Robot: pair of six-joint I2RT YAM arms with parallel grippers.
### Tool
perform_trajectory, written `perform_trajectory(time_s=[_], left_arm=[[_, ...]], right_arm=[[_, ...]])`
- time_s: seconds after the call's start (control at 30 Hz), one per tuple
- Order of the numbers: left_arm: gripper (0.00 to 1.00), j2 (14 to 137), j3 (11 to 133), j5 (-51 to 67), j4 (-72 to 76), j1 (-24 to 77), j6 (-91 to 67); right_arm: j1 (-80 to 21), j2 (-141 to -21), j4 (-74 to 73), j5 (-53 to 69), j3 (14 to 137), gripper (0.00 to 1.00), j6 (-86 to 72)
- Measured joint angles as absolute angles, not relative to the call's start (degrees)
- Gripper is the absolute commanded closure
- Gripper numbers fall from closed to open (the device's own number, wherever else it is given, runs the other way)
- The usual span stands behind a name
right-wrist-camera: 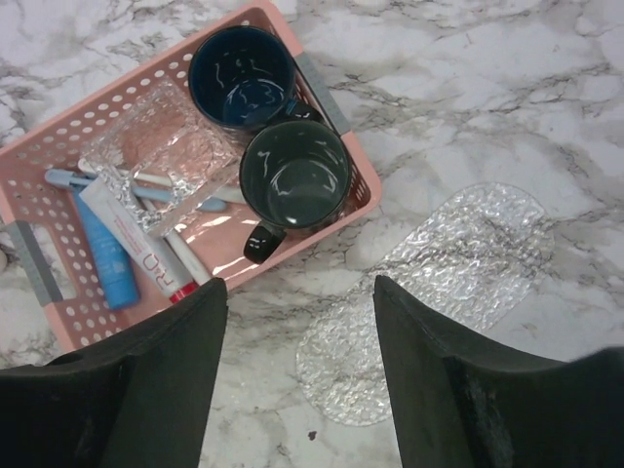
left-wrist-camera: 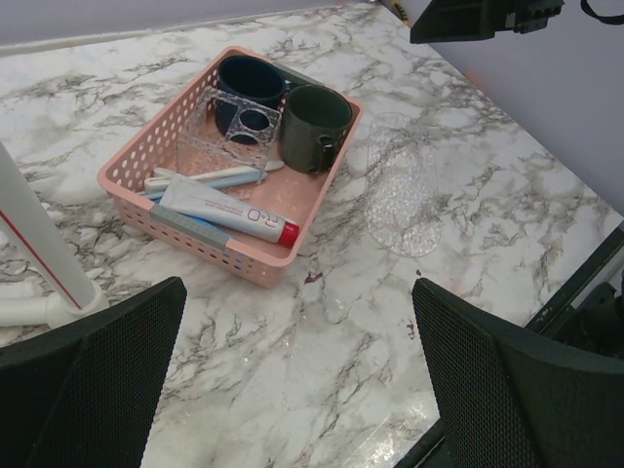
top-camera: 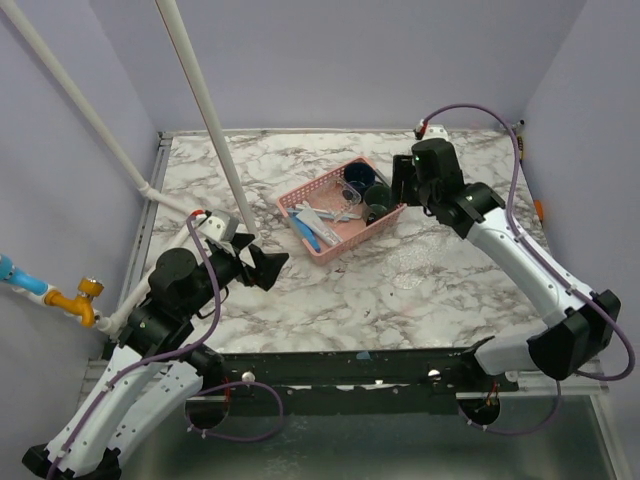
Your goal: Prepare toiletry sets of a toothbrush and toothpaste on the tray
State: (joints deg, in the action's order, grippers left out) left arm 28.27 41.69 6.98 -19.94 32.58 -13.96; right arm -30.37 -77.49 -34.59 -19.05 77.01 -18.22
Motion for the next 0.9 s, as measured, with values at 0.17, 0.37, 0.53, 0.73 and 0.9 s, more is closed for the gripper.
perform_trajectory(time_s=[0.17,0.37,0.53,0.73,0.9], left_arm=[[0.01,28.16,41.69,6.33,-20.38,32.58,-13.96],[0.01,27.86,41.69,5.93,-20.97,32.58,-13.96],[0.01,27.66,41.69,5.91,-21.17,32.58,-13.96],[0.01,27.49,41.69,5.87,-21.19,32.58,-13.93],[0.01,27.46,41.69,5.87,-21.19,32.58,-13.93]], right_arm=[[-29.56,-83.31,-34.15,-19.81,80.79,0.50,-16.67],[-25.96,-91.11,-33.85,-17.58,85.58,0.51,-15.22],[-22.98,-97.38,-33.43,-14.33,89.41,0.51,-14.48],[-19.77,-104.09,-32.73,-9.41,92.58,0.53,-13.34],[-18.04,-108.57,-32.75,-5.04,96.01,0.54,-11.90]])
